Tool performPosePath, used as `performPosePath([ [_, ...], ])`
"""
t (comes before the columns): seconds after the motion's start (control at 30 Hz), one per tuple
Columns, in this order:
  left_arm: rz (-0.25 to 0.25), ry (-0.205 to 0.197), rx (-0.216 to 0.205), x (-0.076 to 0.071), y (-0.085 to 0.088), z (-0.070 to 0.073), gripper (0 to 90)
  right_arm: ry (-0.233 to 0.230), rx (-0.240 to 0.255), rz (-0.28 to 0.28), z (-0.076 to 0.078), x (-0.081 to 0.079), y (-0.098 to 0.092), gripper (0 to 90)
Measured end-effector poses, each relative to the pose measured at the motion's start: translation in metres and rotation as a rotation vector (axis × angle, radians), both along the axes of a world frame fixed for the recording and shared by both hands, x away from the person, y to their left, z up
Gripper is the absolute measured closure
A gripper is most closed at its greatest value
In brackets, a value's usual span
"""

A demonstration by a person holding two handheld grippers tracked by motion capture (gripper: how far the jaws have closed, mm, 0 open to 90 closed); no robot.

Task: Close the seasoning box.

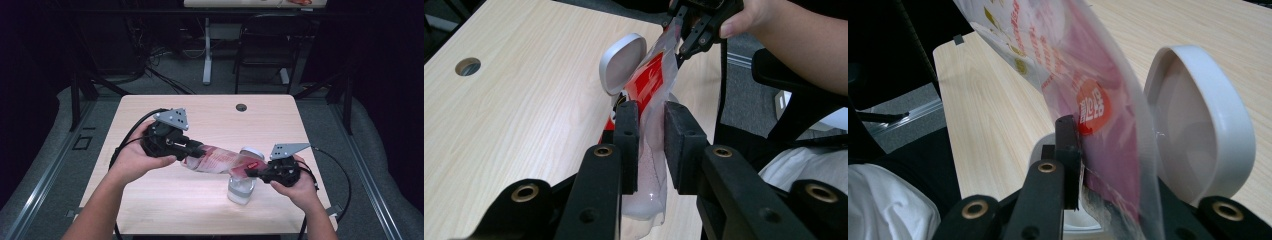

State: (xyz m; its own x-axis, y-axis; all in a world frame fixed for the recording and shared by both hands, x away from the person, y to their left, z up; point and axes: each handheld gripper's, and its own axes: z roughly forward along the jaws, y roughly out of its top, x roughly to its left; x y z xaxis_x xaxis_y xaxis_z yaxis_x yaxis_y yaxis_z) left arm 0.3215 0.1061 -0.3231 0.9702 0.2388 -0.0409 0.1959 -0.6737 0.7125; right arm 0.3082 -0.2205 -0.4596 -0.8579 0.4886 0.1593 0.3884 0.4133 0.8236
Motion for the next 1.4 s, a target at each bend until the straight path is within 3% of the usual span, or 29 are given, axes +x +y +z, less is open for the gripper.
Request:
performPosePath([
  [1.4, -0.016, -0.001, -0.004, 0.0019, -0.0082, 0.0004, 77.3, -0.005, 0.009, -0.02, 0.0032, -0.0052, -0.0086, 87.2],
])
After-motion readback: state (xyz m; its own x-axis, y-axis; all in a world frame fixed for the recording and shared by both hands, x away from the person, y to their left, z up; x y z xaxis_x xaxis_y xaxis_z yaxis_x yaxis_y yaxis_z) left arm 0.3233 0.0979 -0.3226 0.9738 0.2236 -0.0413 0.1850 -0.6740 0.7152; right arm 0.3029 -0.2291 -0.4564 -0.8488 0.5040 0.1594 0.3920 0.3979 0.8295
